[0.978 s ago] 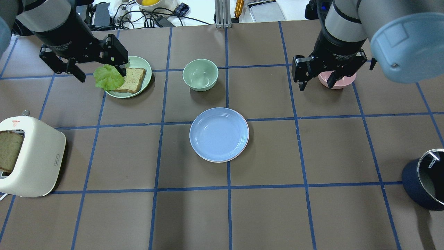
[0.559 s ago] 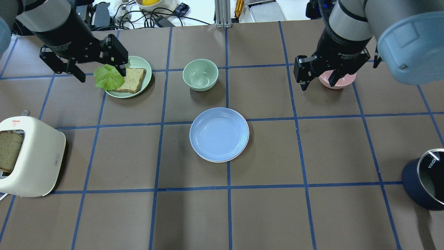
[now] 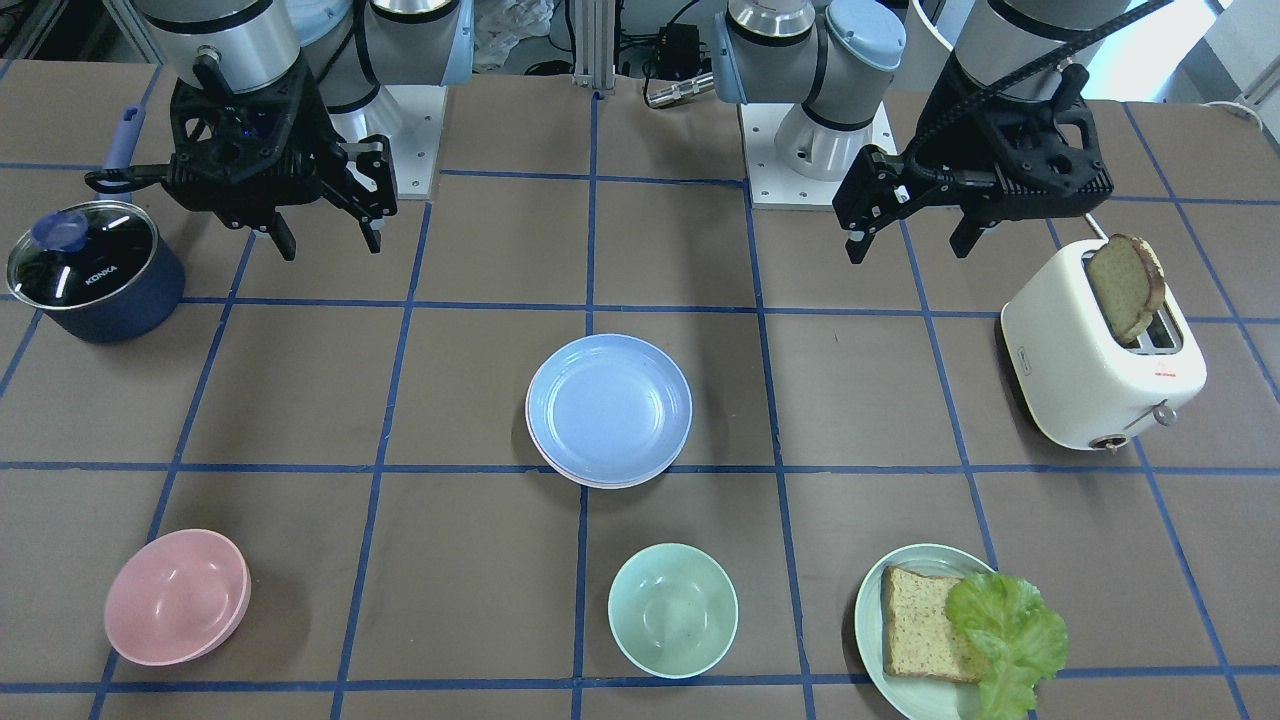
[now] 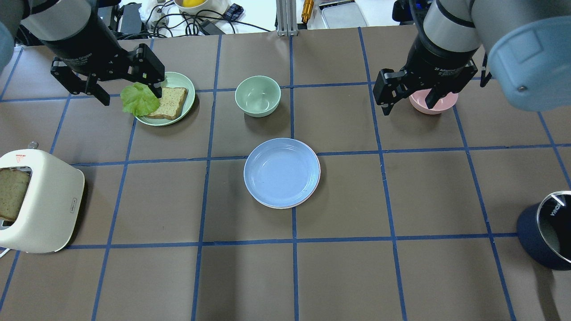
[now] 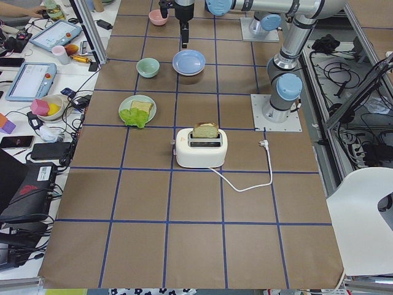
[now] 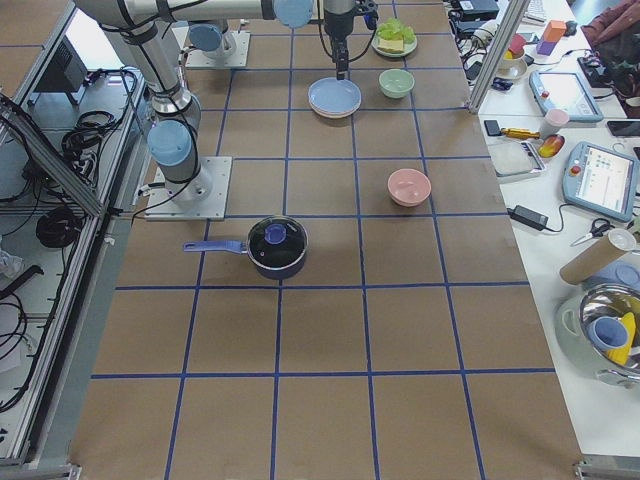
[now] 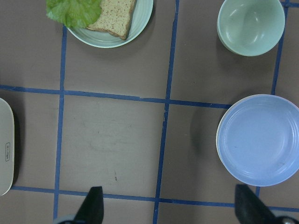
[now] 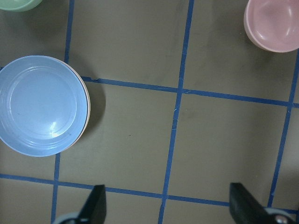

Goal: Stack three plates with pink and blue

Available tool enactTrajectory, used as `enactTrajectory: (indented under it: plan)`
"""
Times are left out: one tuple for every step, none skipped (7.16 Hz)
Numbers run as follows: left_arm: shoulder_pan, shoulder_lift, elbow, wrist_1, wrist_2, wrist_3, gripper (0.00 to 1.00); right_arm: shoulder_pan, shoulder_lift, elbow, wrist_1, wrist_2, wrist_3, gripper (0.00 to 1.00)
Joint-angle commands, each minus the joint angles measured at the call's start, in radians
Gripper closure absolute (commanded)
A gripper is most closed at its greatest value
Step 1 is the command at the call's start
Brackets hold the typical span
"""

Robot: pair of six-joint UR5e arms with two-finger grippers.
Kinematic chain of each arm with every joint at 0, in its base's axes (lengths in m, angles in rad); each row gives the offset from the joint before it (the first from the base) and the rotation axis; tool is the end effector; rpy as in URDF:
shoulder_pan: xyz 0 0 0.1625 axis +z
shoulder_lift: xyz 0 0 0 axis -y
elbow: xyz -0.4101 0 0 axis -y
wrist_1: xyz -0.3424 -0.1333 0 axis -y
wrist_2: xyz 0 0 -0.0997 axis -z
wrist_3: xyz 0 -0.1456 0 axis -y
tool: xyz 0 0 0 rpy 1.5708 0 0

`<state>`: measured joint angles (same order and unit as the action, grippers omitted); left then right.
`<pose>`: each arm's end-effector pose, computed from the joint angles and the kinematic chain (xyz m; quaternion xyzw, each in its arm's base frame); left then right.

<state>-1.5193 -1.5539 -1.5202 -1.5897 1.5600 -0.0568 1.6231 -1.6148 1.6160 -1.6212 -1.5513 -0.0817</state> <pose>-0.1120 -0.4477 0.4551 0.0540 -0.9982 0.0243 0.0055 0.1585 -0.4234 0.4313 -0.0672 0.9974 -0.0247 0.0094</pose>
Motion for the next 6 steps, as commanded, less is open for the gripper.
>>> enactTrajectory:
  plan:
    - [0.001, 0.0, 0.0, 0.002, 0.0, 0.0, 0.0, 0.001, -0.001, 0.004, 0.001, 0.002, -0.001, 0.0]
    - [0.001, 0.0, 0.0, 0.002, -0.002, 0.0, 0.0, 0.001, 0.001, 0.001, 0.003, -0.001, 0.0, 0.0]
    - [0.001, 0.0, 0.0, 0.002, 0.0, 0.0, 0.0, 0.0, 0.001, 0.001, 0.003, -0.001, -0.001, 0.0]
    - [0.001, 0.0, 0.0, 0.004, 0.0, 0.0, 0.0, 0.0, 0.001, -0.002, 0.001, -0.001, 0.0, 0.0]
    - [0.001, 0.0, 0.0, 0.004, 0.0, 0.0, 0.0, 0.0, 0.001, -0.002, 0.003, -0.003, 0.0, 0.0]
    - [0.001, -0.002, 0.0, 0.004, 0.0, 0.0, 0.0, 0.0, 0.001, -0.004, 0.003, -0.003, 0.0, 0.0]
